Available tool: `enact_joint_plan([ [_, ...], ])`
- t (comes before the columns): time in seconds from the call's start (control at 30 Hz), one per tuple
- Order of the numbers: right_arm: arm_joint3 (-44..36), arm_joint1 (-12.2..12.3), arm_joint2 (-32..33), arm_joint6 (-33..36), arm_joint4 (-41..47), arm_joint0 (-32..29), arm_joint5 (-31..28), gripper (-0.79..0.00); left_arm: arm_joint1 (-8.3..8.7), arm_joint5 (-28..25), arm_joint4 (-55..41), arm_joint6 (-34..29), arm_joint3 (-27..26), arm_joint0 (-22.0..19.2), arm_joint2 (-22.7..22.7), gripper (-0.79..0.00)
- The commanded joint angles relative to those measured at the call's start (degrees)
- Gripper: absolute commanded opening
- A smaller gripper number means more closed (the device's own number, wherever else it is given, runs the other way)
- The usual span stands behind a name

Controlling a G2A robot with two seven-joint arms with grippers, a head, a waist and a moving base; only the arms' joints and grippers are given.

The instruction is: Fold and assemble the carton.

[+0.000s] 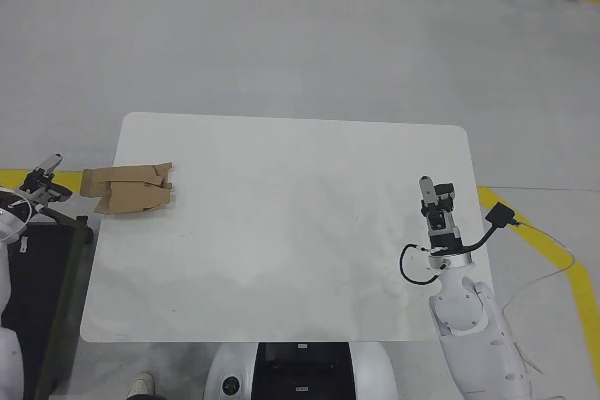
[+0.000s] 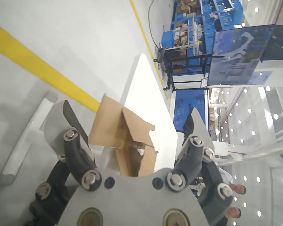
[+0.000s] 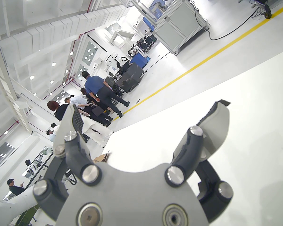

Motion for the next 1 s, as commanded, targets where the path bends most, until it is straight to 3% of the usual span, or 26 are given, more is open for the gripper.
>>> enact_joint_plan([
  [0.0,0.0,0.0,0.0,0.0,0.0,0.0,0.0,0.0,-0.28,0.0,1.7,2.0,2.1,-0.8,1.0,0.0],
  [0.3,0.0,0.0,0.0,0.0,0.0,0.0,0.0,0.0,-2.09,0.1,2.9,2.0,7.4,-3.4,3.3,0.0],
  [0.67,0.0,0.0,0.0,0.0,0.0,0.0,0.0,0.0,-3.74,-1.1,3.1,-0.1,8.2,-5.0,5.0,0.0],
  [0.7,0.0,0.0,0.0,0.0,0.0,0.0,0.0,0.0,-3.87,-1.2,3.2,0.0,8.2,-5.1,5.1,-0.022],
  [0.73,0.0,0.0,0.0,0.0,0.0,0.0,0.0,0.0,-3.98,-1.3,3.2,0.1,8.2,-5.3,5.2,-0.185],
  [0.77,0.0,0.0,0.0,0.0,0.0,0.0,0.0,0.0,-4.09,-1.2,3.3,0.2,8.3,-5.5,5.3,-0.397],
  [0.8,0.0,0.0,0.0,0.0,0.0,0.0,0.0,0.0,-4.2,-1.3,3.3,0.3,8.4,-5.6,5.4,-0.453],
  [0.97,0.0,0.0,0.0,0.0,0.0,0.0,0.0,0.0,-4.63,-1.2,3.5,0.5,8.7,-6.2,5.8,-0.57],
])
